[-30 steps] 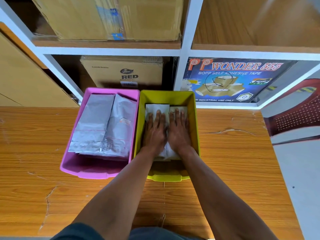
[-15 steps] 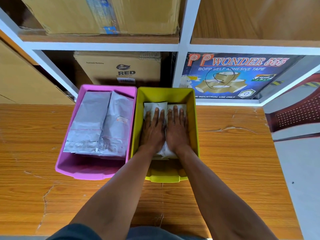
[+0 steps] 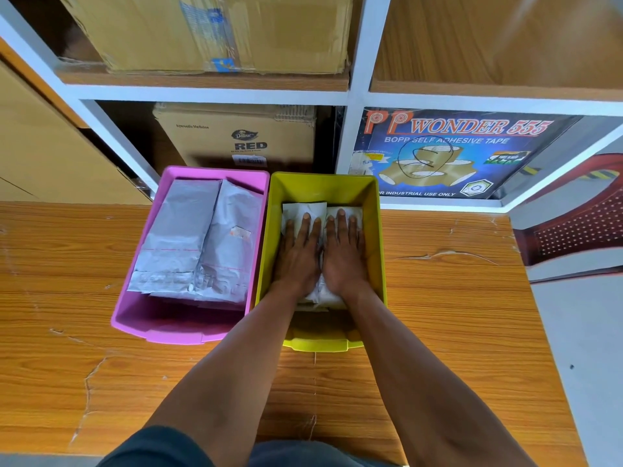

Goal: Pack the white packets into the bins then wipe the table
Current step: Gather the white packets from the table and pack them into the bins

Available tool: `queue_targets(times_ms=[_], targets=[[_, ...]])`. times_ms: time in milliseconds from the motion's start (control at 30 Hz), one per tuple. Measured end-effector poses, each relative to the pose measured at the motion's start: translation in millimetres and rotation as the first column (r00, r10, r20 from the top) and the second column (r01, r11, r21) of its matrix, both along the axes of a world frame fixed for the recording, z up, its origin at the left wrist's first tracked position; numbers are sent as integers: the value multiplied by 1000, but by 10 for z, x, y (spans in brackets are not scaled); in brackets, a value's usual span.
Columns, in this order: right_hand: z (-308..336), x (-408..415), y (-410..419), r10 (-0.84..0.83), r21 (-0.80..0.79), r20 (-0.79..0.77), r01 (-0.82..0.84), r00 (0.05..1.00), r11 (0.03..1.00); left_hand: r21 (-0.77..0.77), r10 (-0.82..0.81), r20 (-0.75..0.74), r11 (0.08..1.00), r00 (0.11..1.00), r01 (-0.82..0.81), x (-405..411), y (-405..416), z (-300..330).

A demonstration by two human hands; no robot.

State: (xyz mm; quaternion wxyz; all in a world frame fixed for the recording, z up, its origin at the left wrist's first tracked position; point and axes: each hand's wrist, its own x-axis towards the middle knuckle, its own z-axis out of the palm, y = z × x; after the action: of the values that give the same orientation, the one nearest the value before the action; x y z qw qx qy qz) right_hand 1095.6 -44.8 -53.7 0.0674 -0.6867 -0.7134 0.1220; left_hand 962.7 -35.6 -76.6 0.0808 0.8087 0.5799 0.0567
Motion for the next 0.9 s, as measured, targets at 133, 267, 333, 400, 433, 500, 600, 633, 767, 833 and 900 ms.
queue_targets(times_ms=[133, 267, 333, 400, 433, 500, 600, 633, 767, 833, 900], targets=[[104, 30, -28, 6, -64, -66, -10, 998, 998, -3, -67, -7, 998, 998, 67, -1, -46, 180], [231, 33, -22, 22, -85, -111, -32, 994, 996, -137, 142, 227, 984, 964, -113, 48, -141, 626], [311, 0, -44, 16, -33, -104, -20, 994, 999, -153, 202, 265, 974, 943, -166, 65, -162, 863], [454, -32, -94, -11, 26, -171, 16, 985, 1000, -111, 203, 278, 978, 939, -178, 45, -179, 1070], [531, -44, -115, -21, 60, -210, 35, 977, 998, -82, 192, 281, 981, 940, -175, 26, -183, 1161], [692, -77, -188, -13, 137, -222, 44, 975, 990, -25, 167, 286, 986, 943, -167, -48, -235, 1330], [880, -174, -257, 12, 241, -184, 34, 983, 970, 32, 168, 286, 982, 943, -185, -215, -353, 1564], [942, -227, -285, 10, 267, -212, 48, 977, 962, 54, 176, 269, 979, 947, -197, -297, -402, 1622], [1117, -484, -400, 35, 329, -311, 74, 950, 941, 158, 211, 196, 957, 958, -243, -671, -655, 1718], [1144, -684, -501, 41, 334, -318, 71, 947, 940, 176, 223, 173, 951, 959, -253, -900, -807, 1717], [1161, -914, -601, 86, 358, -302, 30, 949, 933, 202, 231, 187, 942, 955, -268, -1163, -928, 1693]])
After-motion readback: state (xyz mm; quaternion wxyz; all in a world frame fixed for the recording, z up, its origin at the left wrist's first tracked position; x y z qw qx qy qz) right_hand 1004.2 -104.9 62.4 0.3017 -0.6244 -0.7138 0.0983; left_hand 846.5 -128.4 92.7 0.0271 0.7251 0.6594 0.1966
